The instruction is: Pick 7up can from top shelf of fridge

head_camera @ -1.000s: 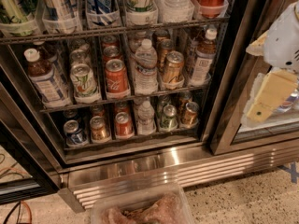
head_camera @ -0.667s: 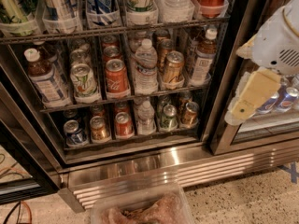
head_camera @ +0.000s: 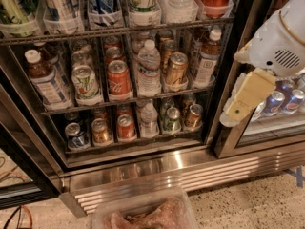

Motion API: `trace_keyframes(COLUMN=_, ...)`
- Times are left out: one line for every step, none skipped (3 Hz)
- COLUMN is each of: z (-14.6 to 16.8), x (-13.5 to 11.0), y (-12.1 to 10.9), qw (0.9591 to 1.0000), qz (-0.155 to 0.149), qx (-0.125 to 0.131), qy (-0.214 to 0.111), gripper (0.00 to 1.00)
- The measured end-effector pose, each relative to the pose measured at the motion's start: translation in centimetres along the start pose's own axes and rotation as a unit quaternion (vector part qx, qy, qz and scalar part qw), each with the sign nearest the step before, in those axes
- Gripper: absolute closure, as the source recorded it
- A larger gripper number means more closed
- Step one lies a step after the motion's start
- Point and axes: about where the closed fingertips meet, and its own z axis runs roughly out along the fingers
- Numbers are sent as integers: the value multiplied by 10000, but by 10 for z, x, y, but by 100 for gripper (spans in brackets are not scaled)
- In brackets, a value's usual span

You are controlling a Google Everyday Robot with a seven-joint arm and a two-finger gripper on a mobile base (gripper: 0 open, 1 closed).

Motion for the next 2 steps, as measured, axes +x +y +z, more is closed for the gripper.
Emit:
trace_keyframes(z=6, x=-10, y=1, qw=9995, qz=37, qx=289, qy=-98, gripper=0)
trace_keyframes(z=16, x=-43, y=-14, qw=9950, qz=367, qx=846, qy=-394, gripper=0)
